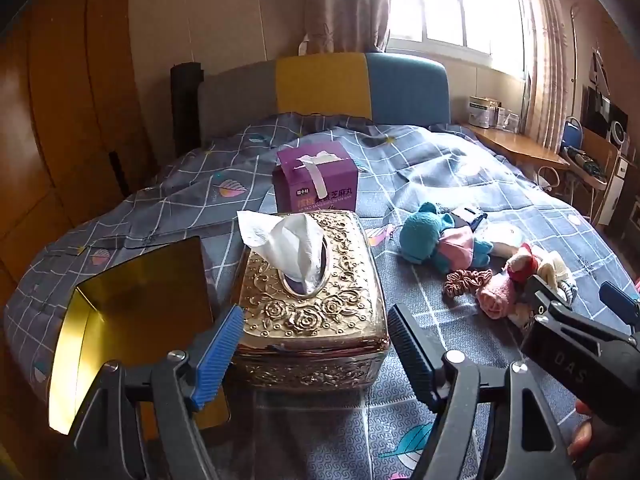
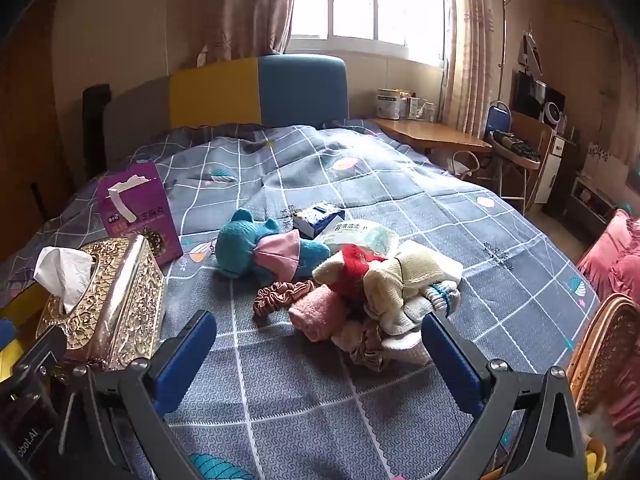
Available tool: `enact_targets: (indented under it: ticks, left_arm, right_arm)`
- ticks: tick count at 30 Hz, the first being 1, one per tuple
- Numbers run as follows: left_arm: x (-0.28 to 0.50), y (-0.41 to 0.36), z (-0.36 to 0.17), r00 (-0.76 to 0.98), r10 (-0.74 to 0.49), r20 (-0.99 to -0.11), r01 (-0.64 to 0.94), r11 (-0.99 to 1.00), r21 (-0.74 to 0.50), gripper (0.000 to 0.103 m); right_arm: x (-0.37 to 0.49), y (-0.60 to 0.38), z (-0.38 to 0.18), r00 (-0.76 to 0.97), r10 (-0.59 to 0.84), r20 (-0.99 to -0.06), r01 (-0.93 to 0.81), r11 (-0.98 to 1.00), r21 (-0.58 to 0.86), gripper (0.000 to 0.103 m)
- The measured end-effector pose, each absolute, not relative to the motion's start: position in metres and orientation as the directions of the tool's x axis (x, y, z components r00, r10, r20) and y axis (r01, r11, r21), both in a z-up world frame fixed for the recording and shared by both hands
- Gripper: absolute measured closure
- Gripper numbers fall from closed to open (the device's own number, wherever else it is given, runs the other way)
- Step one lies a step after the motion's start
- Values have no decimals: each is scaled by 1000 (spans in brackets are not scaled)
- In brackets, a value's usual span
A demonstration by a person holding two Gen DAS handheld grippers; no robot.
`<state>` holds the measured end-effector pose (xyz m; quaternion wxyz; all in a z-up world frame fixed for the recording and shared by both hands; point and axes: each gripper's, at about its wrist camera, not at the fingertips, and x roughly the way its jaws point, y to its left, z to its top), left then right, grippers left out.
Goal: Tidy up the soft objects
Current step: 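Move both grippers toward the pile of soft items on the bed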
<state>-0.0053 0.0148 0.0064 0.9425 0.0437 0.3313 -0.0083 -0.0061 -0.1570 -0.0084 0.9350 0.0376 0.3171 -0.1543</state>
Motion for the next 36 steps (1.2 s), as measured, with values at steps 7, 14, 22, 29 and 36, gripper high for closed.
enact_targets:
  ticks: [7,14,22,29,36]
  left_arm:
    - [-7,22,10,783,20,-622,28,997,67,27]
    - [-10,21,10,779,15,-627,37,997,70,27]
    - [-10,21,10,777,9,-630,38,997,62,27]
    - [-13,20,11,779,3,-628,47,997,63,27]
    - [-15,17,13,779,0,-627,53,996,65,27]
  right_arm:
    - [-5,-157,-5,754,-259,-604,309,951,-22,0]
    - [-7,-158,-6,754,-259,-604,314,949,-16,0]
    - [-6,-161,-6,752,-266,-604,317,948,-22,0]
    - [-5,-166,-7,747,-274,-605,327,945,-24,0]
    - [-4,-168,-7,744,-277,-607,323,946,-36,0]
